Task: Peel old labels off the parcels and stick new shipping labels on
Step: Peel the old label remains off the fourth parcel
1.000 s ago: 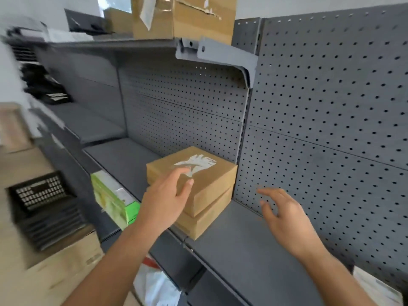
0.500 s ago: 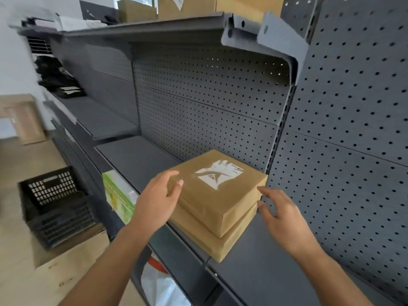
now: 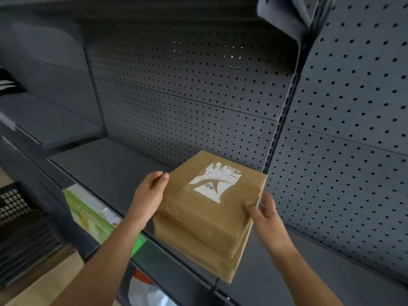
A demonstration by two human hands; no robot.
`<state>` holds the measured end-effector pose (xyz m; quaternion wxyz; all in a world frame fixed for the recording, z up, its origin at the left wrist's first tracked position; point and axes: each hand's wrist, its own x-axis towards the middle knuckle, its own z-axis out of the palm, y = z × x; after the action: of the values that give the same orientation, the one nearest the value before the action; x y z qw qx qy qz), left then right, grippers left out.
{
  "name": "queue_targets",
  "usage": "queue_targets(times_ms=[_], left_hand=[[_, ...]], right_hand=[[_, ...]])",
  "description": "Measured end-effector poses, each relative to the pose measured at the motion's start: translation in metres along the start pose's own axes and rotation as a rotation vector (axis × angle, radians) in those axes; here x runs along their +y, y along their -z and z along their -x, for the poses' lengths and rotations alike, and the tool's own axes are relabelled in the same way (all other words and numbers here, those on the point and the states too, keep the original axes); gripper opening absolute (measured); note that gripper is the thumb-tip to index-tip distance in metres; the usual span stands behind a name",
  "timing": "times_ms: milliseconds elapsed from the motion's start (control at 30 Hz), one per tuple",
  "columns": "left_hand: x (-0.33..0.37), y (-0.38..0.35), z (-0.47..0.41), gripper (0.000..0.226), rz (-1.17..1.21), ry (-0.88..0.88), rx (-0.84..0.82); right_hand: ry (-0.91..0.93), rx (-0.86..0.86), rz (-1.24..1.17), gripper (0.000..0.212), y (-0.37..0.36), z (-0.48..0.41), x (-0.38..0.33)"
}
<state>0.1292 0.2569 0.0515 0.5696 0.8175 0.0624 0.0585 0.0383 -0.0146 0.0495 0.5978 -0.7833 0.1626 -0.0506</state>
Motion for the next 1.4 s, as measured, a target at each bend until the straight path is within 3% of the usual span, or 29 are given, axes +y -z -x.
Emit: queue_targets(times_ms=[167, 300, 433, 533, 733, 967, 1167, 1400], left_hand=[[-0.002, -0.002, -0.017, 0.035, 0.098, 0.084, -0.076], [-0.008, 0.005, -0.024, 0.015, 0.159, 0.189, -0.146], [-0.007, 0.002, -0.02, 0.005, 0.18, 0.177, -0.177], [-0.005, 0.0, -0.009, 0.011, 0.175, 0.167, -0.179], [0.004, -0.017, 0.02, 0.028, 0.187, 0.128, -0.243], [0.036, -0.054, 0.069, 0.06, 0.228, 0.11, -0.392], [0.059, -0.1, 0.116, 0.056, 0.184, 0.072, -0.515], [0.066, -0.151, 0.168, 0.038, 0.105, 0.032, -0.566]], right_hand=[[-0.083, -0.013, -0.127, 0.067, -0.018, 0.001, -0.004], [-0.109, 0.015, -0.166, 0.066, -0.025, 0.0, -0.002], [-0.136, 0.019, -0.179, 0.066, -0.025, 0.0, -0.004], [-0.145, 0.03, -0.178, 0.061, -0.018, 0.003, -0.005], [-0.107, 0.089, -0.217, 0.028, 0.022, 0.018, -0.009], [-0.115, 0.154, -0.256, 0.029, 0.091, 0.05, 0.0], [-0.118, 0.248, -0.242, 0.03, 0.157, 0.085, 0.022], [-0.161, 0.34, -0.234, 0.027, 0.217, 0.12, 0.056]])
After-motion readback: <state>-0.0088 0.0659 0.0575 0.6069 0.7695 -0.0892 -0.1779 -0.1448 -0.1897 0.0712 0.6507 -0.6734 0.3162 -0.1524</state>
